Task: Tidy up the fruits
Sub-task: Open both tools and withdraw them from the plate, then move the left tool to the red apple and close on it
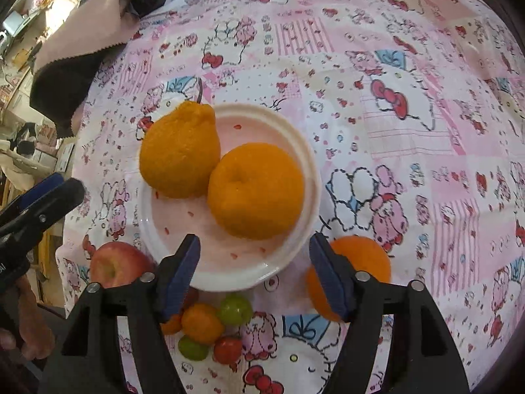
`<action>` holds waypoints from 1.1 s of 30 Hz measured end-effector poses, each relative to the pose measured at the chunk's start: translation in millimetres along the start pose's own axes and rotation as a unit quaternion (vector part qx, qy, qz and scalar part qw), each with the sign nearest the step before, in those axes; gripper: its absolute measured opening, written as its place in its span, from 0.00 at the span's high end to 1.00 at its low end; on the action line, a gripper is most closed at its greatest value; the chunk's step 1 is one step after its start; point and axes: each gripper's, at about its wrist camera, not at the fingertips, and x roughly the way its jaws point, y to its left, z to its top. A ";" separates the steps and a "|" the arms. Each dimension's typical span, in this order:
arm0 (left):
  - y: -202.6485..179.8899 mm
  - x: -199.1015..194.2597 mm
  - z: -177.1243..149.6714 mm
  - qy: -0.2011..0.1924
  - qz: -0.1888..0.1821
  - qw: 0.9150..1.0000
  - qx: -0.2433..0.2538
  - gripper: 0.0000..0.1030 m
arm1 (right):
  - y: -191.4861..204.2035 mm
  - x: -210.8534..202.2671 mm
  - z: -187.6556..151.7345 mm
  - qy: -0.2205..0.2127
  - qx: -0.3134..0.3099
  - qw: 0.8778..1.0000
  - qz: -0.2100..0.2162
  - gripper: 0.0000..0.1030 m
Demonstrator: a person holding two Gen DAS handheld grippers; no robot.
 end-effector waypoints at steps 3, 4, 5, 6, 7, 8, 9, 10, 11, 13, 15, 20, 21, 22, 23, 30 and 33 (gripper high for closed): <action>8.7 -13.8 -6.8 -0.011 0.005 1.000 -0.003 0.24 | -5.9 -14.7 -11.2 -0.013 0.019 1.000 0.012 0.25; 12.9 -18.9 -9.6 -0.013 0.007 1.000 -0.007 0.24 | -8.0 -19.0 -14.7 -0.016 0.026 0.999 0.018 0.24; 16.3 -23.0 -11.3 -0.015 0.008 1.000 -0.012 0.24 | -11.1 -25.6 -19.6 -0.022 0.037 0.999 0.026 0.23; 21.4 -29.0 -13.5 -0.021 0.007 1.000 -0.020 0.24 | -13.5 -30.7 -23.3 -0.028 0.044 0.998 0.032 0.22; 25.3 -33.6 -15.0 -0.025 0.008 0.999 -0.026 0.24 | -16.0 -36.0 -27.1 -0.034 0.053 0.997 0.039 0.21; 28.6 -38.5 -17.2 -0.030 0.010 0.999 -0.032 0.24 | -19.8 -44.1 -32.5 -0.043 0.066 0.996 0.050 0.20; 32.0 -43.8 -19.0 -0.035 0.011 0.999 -0.036 0.24 | -21.8 -48.8 -35.8 -0.049 0.073 0.995 0.056 0.19; 35.1 -50.5 -21.8 -0.043 0.009 0.998 -0.041 0.24 | -24.5 -55.1 -39.4 -0.058 0.082 0.993 0.061 0.19; 37.0 -55.6 -24.0 -0.049 0.008 0.998 -0.043 0.24 | -27.3 -63.2 -44.4 -0.070 0.090 0.991 0.067 0.18; 39.1 -67.0 -30.1 -0.061 0.010 0.997 -0.042 0.24 | -30.7 -74.9 -52.1 -0.088 0.103 0.988 0.074 0.14; 39.5 -76.2 -36.4 -0.066 0.001 0.997 -0.040 0.18 | -33.4 -85.5 -61.0 -0.107 0.116 0.984 0.081 0.11; 38.1 -94.6 -50.6 -0.084 -0.001 0.996 -0.043 0.04 | -35.6 -99.3 -86.4 -0.131 0.131 0.978 0.098 0.11; 36.5 -96.4 -52.8 -0.083 -0.002 0.996 -0.041 0.04 | -34.9 -101.1 -89.9 -0.136 0.129 0.978 0.095 0.11; 34.8 -96.9 -55.2 -0.081 -0.002 0.996 -0.039 0.04 | -33.7 -104.0 -94.6 -0.143 0.125 0.978 0.088 0.11; 33.2 -96.3 -57.0 -0.077 -0.001 0.996 -0.038 0.04 | -32.4 -107.0 -100.0 -0.150 0.122 0.978 0.077 0.11; 25.2 -82.5 -72.6 -0.046 0.020 0.998 -0.029 0.04 | -27.0 -114.5 -121.3 -0.171 0.118 0.978 0.009 0.11; 27.1 -76.6 -75.0 -0.034 0.012 0.999 -0.034 0.04 | -26.1 -113.7 -120.5 -0.169 0.112 0.979 0.016 0.11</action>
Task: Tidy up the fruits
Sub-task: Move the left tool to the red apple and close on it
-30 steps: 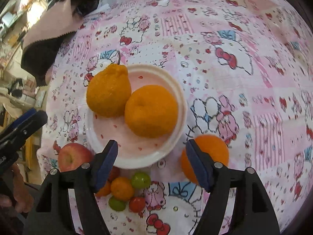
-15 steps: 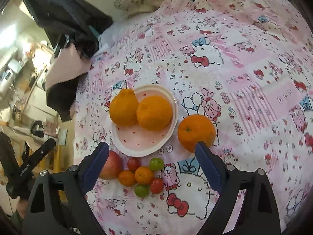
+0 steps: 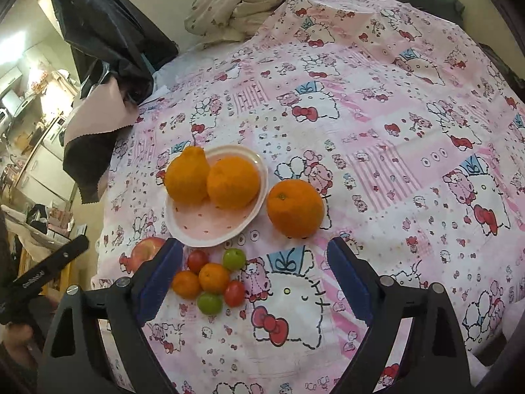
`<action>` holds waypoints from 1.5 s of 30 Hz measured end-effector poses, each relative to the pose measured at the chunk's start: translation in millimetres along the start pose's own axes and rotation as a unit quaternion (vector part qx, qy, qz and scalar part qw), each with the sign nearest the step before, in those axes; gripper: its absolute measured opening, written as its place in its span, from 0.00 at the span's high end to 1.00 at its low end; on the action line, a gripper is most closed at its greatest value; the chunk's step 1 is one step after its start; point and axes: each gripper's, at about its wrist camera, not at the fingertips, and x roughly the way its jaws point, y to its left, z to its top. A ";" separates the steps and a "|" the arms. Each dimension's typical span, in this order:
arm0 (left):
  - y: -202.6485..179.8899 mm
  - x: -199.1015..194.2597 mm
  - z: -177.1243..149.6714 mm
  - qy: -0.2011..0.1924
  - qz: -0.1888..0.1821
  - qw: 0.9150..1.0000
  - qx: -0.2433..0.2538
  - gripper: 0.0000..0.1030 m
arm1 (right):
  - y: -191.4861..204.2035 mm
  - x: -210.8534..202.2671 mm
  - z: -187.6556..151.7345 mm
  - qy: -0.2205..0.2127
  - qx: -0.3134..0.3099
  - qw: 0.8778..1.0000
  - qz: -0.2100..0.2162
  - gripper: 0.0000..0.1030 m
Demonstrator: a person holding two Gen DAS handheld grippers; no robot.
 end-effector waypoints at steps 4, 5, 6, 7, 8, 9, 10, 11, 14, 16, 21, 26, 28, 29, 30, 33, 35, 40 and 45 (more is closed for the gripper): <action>11.4 3.6 3.8 -0.003 0.024 1.000 -0.014 0.04 | 3.5 3.1 1.4 0.000 -0.004 1.000 -0.009 0.11; 16.5 6.1 4.8 0.002 0.027 0.999 -0.025 0.04 | 4.6 4.5 1.4 0.000 -0.006 1.000 -0.009 0.11; 24.0 10.2 5.4 0.012 0.027 0.999 -0.042 0.04 | 4.9 5.6 1.7 0.001 -0.005 1.000 -0.008 0.11; 29.4 14.9 5.5 0.021 0.028 0.998 -0.054 0.04 | 5.0 7.6 1.6 0.002 -0.002 1.000 -0.010 0.11; 33.3 20.4 5.1 0.032 0.029 0.997 -0.061 0.04 | 3.8 10.6 1.5 0.005 0.006 1.000 -0.013 0.11; 36.1 28.2 4.1 0.047 0.030 0.996 -0.064 0.04 | 2.3 14.0 1.6 0.010 0.013 1.000 -0.012 0.11; 37.6 38.3 2.0 0.067 0.031 0.995 -0.065 0.04 | 1.3 18.0 1.3 0.017 0.020 1.000 -0.008 0.11; 38.7 46.5 -0.7 0.082 0.031 0.994 -0.069 0.05 | 0.6 22.7 1.4 0.026 0.025 0.999 -0.003 0.11; 34.9 70.2 -9.0 0.124 0.007 0.989 -0.080 0.05 | 1.5 31.6 1.6 0.038 0.036 0.999 0.002 0.11; 25.1 85.7 -12.5 0.147 -0.003 0.986 -0.074 0.05 | 1.8 34.6 2.1 0.041 0.038 0.998 0.002 0.11; -14.5 113.2 -21.2 0.182 -0.002 0.983 -0.003 0.05 | -3.9 39.8 2.2 0.051 0.048 0.998 0.001 0.11; -27.8 131.3 -23.0 0.191 0.024 0.981 0.021 0.05 | -11.2 44.0 2.9 0.061 0.067 0.996 0.005 0.11; -30.0 134.6 -22.1 0.188 0.029 0.981 0.032 0.10 | -11.7 43.9 3.0 0.062 0.069 0.996 0.005 0.11; -31.0 135.3 -22.1 0.185 0.032 0.981 0.037 0.13 | -12.1 44.0 3.1 0.062 0.069 0.996 0.005 0.11; -31.3 136.8 -23.0 0.188 0.039 0.981 0.042 0.17 | -12.1 44.1 3.0 0.063 0.069 0.996 0.004 0.11; -31.2 148.8 -28.6 0.212 0.039 0.975 0.046 0.19 | -12.4 45.5 3.3 0.067 0.072 0.995 0.006 0.11; -30.1 146.6 -29.2 0.203 0.036 0.978 0.043 0.20 | -11.4 47.8 3.7 0.070 0.071 0.995 0.006 0.11; -22.9 138.8 -26.3 0.203 0.023 0.979 0.025 0.21 | -6.5 53.0 3.2 0.074 0.062 0.995 0.002 0.11; -20.4 115.8 -17.2 0.187 0.017 0.982 0.016 0.21 | -14.5 54.0 7.0 0.071 0.071 0.995 -0.008 0.11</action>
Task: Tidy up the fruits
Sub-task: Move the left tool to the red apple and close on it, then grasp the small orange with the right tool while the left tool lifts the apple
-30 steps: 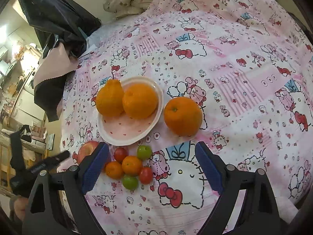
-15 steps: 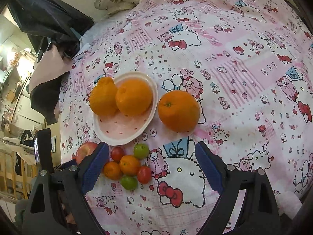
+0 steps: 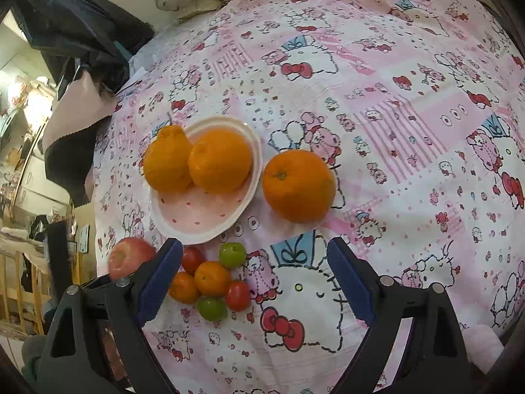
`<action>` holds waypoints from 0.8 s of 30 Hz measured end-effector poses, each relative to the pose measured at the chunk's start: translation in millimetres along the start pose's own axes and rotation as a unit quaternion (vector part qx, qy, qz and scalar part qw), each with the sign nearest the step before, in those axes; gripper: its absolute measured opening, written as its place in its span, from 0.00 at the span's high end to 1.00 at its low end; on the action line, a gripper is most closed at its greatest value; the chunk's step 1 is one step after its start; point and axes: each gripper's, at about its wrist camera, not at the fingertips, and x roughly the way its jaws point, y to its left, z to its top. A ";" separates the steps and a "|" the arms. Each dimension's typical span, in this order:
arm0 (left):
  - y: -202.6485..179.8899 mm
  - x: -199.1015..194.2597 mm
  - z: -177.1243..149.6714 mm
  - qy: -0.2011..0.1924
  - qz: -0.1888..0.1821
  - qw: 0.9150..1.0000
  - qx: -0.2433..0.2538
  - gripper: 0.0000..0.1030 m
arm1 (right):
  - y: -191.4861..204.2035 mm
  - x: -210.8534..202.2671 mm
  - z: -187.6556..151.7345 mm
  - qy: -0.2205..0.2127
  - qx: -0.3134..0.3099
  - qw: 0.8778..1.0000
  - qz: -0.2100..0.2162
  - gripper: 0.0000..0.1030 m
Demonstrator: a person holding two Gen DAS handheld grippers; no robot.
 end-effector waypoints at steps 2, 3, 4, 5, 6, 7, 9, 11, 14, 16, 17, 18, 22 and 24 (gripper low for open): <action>0.6 -12.2 -4.0 -0.008 -0.015 1.000 -0.004 0.21 | -5.8 0.2 4.1 -0.001 0.012 1.000 -0.001 0.11; 2.6 -17.6 -3.7 -0.012 -0.018 1.000 -0.006 0.21 | -8.4 -0.2 6.5 -0.002 0.017 1.000 -0.001 0.11; 3.7 -25.2 -3.3 -0.018 -0.023 1.000 -0.007 0.21 | -12.0 -1.6 9.6 -0.005 0.025 1.000 -0.001 0.11; 4.7 -31.2 -3.2 -0.023 -0.026 0.999 -0.007 0.21 | -15.7 -3.4 13.1 -0.010 0.031 0.999 -0.003 0.11; 4.4 -36.7 -2.3 -0.029 -0.028 0.999 -0.007 0.21 | -19.1 -5.2 16.8 -0.015 0.036 0.999 -0.006 0.11; 5.3 -43.6 -0.2 -0.037 -0.030 0.999 -0.008 0.21 | -23.2 -7.1 21.0 -0.020 0.041 0.999 -0.009 0.11; 6.7 -53.5 1.0 -0.050 -0.030 0.998 -0.007 0.21 | -35.8 -9.8 32.7 -0.026 0.056 0.998 -0.020 0.11; 8.4 -60.0 3.4 -0.062 -0.030 0.998 -0.007 0.21 | -50.8 -8.2 42.8 -0.025 0.080 0.996 -0.027 0.11; 7.6 -62.3 8.8 -0.066 -0.035 0.997 -0.009 0.21 | -67.1 6.2 51.5 -0.006 0.107 0.994 -0.038 0.11; 8.3 -62.7 10.5 -0.066 -0.037 0.997 -0.012 0.21 | -68.8 18.5 54.7 0.009 0.106 0.993 -0.049 0.11; 8.8 -62.4 11.8 -0.067 -0.037 0.997 -0.014 0.21 | -66.8 26.4 56.5 0.020 0.096 0.994 -0.054 0.11; 8.8 -62.1 12.3 -0.067 -0.036 0.997 -0.014 0.21 | -63.4 33.7 57.4 0.027 0.085 0.994 -0.057 0.11; 10.6 -60.7 13.3 -0.064 -0.034 0.997 -0.019 0.21 | -43.8 53.7 56.4 0.045 0.040 0.996 -0.059 0.11; 12.2 -59.2 13.5 -0.062 -0.034 0.997 -0.022 0.21 | -32.5 62.0 55.4 0.052 0.014 0.996 -0.064 0.11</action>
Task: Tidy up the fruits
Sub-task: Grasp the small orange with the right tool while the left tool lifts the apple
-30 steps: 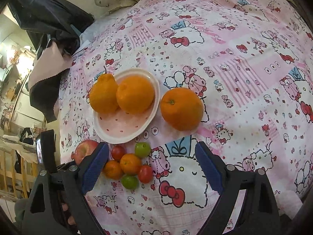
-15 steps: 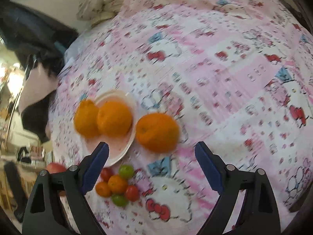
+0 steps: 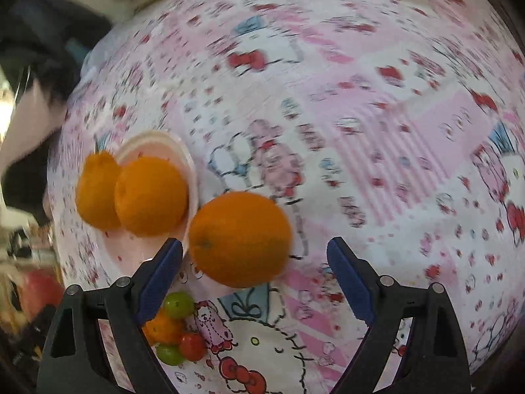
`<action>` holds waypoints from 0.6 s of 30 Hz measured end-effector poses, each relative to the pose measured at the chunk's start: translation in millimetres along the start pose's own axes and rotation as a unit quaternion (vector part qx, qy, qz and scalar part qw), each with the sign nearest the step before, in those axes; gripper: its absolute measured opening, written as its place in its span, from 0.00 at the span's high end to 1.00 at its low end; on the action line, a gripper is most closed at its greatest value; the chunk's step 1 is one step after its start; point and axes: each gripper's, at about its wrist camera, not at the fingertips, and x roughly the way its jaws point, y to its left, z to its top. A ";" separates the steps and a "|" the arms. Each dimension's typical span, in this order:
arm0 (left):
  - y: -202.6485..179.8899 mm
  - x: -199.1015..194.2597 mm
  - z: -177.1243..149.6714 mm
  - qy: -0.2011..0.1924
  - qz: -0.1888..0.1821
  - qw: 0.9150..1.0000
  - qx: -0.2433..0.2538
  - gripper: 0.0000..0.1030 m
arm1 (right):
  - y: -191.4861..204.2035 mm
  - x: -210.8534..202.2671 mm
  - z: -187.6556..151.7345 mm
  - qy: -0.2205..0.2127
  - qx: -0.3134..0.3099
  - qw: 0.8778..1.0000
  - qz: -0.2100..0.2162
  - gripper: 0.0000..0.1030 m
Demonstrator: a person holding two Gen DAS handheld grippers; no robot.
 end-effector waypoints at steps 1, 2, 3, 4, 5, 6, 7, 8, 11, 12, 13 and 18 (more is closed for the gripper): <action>0.6 0.9 -0.1 0.001 0.000 1.000 -0.001 0.21 | 5.8 3.6 1.1 0.002 -0.012 1.000 -0.005 0.11; 1.2 2.0 0.0 0.003 0.000 1.000 -0.002 0.21 | 15.1 9.3 1.8 0.005 -0.033 0.999 -0.017 0.11; 1.7 3.3 -0.2 0.005 0.001 1.000 -0.003 0.21 | 20.8 13.5 2.6 0.006 -0.047 0.998 -0.028 0.11; 2.0 4.2 -0.3 0.006 0.002 1.000 -0.004 0.21 | 27.2 19.2 2.5 0.009 -0.066 0.997 -0.044 0.11; 2.3 5.5 -0.5 0.007 0.003 1.000 -0.005 0.21 | 30.8 22.6 2.4 0.011 -0.078 0.995 -0.055 0.11; 2.3 6.7 -0.6 0.009 0.002 1.000 -0.005 0.21 | 34.7 26.8 1.7 0.013 -0.092 0.993 -0.070 0.12; 2.1 7.5 -0.6 0.010 0.002 1.000 -0.005 0.21 | 36.4 29.3 1.6 0.013 -0.100 0.991 -0.083 0.13; 1.8 8.2 -0.5 0.010 0.002 1.000 -0.004 0.21 | 36.6 31.1 1.4 0.011 -0.106 0.990 -0.095 0.24; 0.2 9.4 -0.3 0.008 0.005 1.000 -0.002 0.21 | 31.6 29.9 3.3 0.011 -0.103 0.991 -0.082 0.28; -0.3 9.7 -0.1 0.008 0.004 1.000 -0.001 0.21 | 29.5 28.8 3.3 0.011 -0.100 0.992 -0.077 0.28; -0.6 10.2 0.4 0.010 0.003 1.000 -0.002 0.21 | 27.9 27.8 2.4 0.009 -0.097 0.992 -0.074 0.29; -1.9 8.5 0.7 0.007 -0.001 1.000 -0.001 0.21 | 19.6 5.5 -1.4 -0.008 -0.074 0.996 -0.044 0.29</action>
